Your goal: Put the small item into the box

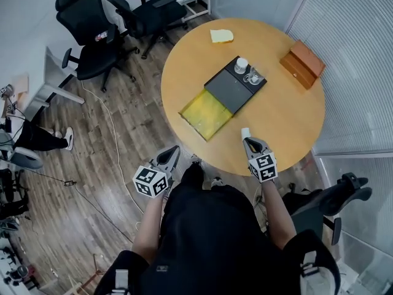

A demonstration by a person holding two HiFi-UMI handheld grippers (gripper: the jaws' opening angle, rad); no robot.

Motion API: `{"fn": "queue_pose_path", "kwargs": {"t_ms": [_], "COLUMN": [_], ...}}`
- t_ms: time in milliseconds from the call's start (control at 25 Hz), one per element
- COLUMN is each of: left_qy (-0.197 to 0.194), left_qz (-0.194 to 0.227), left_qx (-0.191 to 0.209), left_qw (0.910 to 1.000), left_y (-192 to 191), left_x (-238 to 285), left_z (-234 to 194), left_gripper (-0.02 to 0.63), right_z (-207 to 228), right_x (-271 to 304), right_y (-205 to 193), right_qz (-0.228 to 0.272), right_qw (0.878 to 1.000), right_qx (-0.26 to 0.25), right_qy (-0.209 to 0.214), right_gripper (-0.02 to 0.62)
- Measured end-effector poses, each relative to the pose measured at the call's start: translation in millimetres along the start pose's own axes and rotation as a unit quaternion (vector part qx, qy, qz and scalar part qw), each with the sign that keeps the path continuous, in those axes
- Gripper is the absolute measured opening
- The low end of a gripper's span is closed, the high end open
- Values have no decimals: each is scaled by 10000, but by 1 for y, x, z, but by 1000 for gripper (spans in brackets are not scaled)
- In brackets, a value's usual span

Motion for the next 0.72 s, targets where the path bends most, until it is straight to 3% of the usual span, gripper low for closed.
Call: {"fn": "queue_pose_path", "kwargs": {"t_ms": [240,560,600,720], "left_qy": [-408,-975,-1041,-1210], "left_qz": [-110,-379,-417,-518], "left_qx": [108,199,210,249], "left_qw": [9991,9943,9935,9910], "left_y": [28,42,43,47], "left_x": [32,71,75,88], "left_z": [-32,-56,-58,-63], "left_gripper": [6,6,6,6], "right_z": [9,12,14,19], "right_x": [25,40,42,49], "right_y": [-13,-31,-34,-43], "right_qz": [-592,-965,-980,-1154], "right_qw": [9972,9892,9876,9825], "right_qx": [353,866,994,1211], "right_qy": [-295,-690,-719,-820], "right_gripper": [6,9,19,152]}}
Point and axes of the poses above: the fingertips, and each gripper's own axes: x forward along the fingers, z to its right, y out of its top, the point moved 6 cm from there along -x, backward along the fingers, and after that the axes turned 2 degrees about -y, right-handed, at the moved point
